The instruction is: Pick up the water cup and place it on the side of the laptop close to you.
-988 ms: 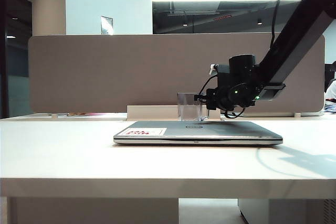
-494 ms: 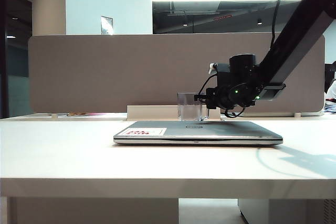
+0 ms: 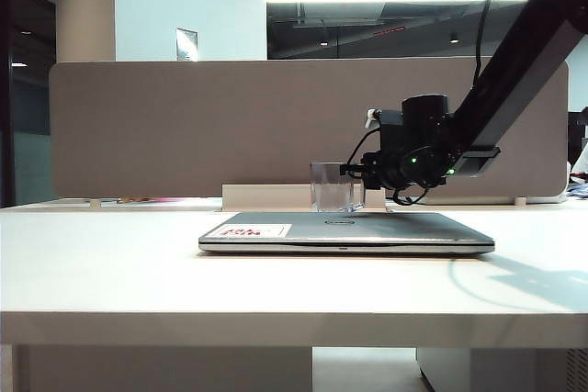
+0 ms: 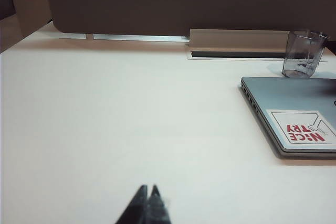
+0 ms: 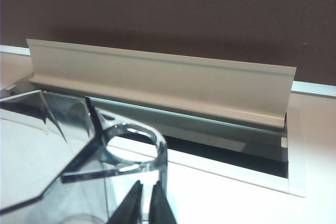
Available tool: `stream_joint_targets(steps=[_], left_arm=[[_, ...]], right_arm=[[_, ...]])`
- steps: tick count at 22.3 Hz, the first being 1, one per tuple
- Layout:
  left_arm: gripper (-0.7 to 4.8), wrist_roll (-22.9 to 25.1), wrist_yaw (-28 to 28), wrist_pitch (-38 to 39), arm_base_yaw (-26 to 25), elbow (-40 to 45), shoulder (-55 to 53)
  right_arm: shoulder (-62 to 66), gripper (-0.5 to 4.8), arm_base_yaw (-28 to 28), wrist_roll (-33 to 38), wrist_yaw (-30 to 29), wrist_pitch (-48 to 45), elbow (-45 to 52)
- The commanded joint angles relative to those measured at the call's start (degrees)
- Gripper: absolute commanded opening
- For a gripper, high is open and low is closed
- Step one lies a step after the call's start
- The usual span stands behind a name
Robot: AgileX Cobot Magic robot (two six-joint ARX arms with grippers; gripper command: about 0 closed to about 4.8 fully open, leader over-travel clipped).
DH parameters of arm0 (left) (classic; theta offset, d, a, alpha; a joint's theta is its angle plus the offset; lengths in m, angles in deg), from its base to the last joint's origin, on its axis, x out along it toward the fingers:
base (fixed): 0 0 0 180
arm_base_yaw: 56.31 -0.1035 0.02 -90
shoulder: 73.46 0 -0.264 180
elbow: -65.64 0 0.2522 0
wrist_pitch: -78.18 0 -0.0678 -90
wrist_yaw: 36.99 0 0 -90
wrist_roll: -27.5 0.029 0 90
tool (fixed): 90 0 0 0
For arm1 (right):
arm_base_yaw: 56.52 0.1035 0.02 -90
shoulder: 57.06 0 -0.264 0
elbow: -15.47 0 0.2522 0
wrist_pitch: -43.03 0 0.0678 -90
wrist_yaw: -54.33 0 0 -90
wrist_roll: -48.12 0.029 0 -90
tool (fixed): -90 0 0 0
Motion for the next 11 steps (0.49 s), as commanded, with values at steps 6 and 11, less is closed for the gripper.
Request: stream_joint_targets(steps=[6,11], left_arm=[[-0.04,0.24,0.15,-0.81,0.07,-0.07,-0.07],[-0.03,0.24,0.15,-0.79,0.07,-0.07,-0.07]], right_arm=[[-0.48,1.85,-0.07,-0.96,1.11,4.59,-0.07],[-0.35,1.85,-0.15,-1.49,2.73,2.82,-0.07]])
